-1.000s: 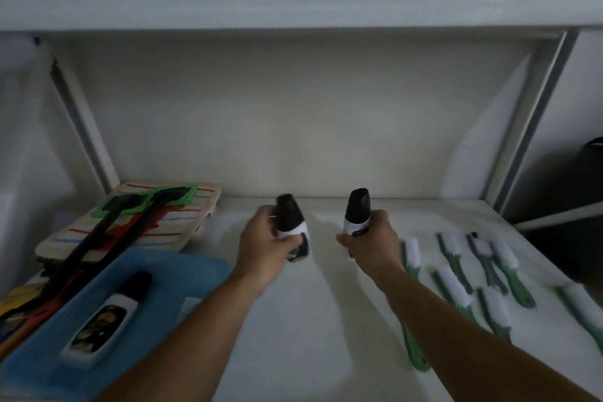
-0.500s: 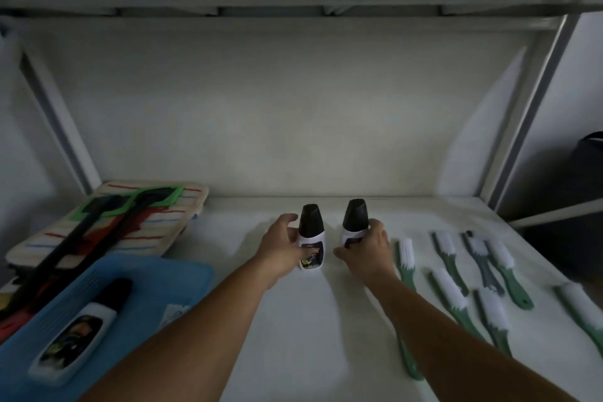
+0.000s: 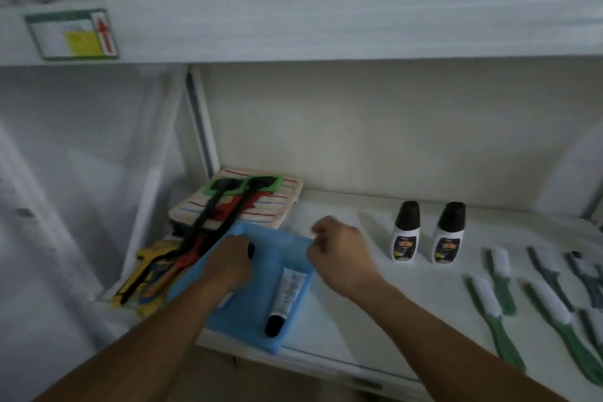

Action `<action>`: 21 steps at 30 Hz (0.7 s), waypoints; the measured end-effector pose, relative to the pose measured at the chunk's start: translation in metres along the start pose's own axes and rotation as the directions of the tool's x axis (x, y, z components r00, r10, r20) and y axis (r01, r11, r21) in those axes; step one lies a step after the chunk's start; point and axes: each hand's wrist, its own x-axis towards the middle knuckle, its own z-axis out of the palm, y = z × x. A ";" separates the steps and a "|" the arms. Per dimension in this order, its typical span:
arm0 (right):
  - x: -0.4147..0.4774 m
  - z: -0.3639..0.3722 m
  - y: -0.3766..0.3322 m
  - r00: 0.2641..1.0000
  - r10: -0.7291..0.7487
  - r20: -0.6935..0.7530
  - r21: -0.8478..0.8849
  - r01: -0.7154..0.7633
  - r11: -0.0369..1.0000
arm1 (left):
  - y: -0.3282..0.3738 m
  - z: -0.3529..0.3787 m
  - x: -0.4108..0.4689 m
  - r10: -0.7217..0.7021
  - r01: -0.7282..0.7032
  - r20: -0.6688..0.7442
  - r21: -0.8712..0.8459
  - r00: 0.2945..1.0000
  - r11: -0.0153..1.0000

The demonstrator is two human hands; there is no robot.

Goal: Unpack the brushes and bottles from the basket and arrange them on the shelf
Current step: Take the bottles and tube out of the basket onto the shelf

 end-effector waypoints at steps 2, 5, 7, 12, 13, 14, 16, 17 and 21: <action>0.006 0.031 -0.025 0.968 -0.018 0.250 -0.244 0.081 0.966 | -0.016 0.000 -0.005 0.005 -0.010 0.065 0.068 0.998 0.998; 0.011 0.071 -0.043 0.868 0.047 0.494 -0.497 0.238 0.834 | -0.024 0.006 -0.010 0.068 -0.091 0.111 0.213 0.991 0.973; 0.015 0.090 -0.045 0.832 0.113 0.543 -0.591 0.283 0.755 | -0.022 0.008 -0.013 0.078 -0.110 0.119 0.295 0.990 0.949; 0.024 0.114 -0.043 0.800 0.202 0.566 -0.624 0.255 0.738 | -0.016 0.005 -0.003 -0.015 -0.018 0.167 0.196 0.986 0.980; 0.025 0.115 -0.042 0.792 0.220 0.570 -0.626 0.245 0.740 | -0.017 0.005 -0.001 -0.052 0.031 0.212 0.101 0.976 0.994; 0.026 0.116 -0.041 0.790 0.238 0.566 -0.624 0.222 0.749 | -0.019 0.005 -0.001 -0.078 0.078 0.251 0.013 0.965 0.997; 0.030 0.119 -0.035 0.800 0.278 0.532 -0.602 0.127 0.789 | -0.024 0.009 -0.001 -0.137 0.185 0.298 -0.140 0.945 0.973; 0.030 0.120 -0.033 0.805 0.305 0.510 -0.579 0.059 0.813 | -0.025 0.011 -0.001 -0.157 0.225 0.305 -0.205 0.939 0.952; 0.031 0.119 -0.029 0.823 0.328 0.463 -0.453 -0.098 0.886 | -0.029 0.007 0.001 -0.160 0.250 0.237 -0.422 0.958 0.871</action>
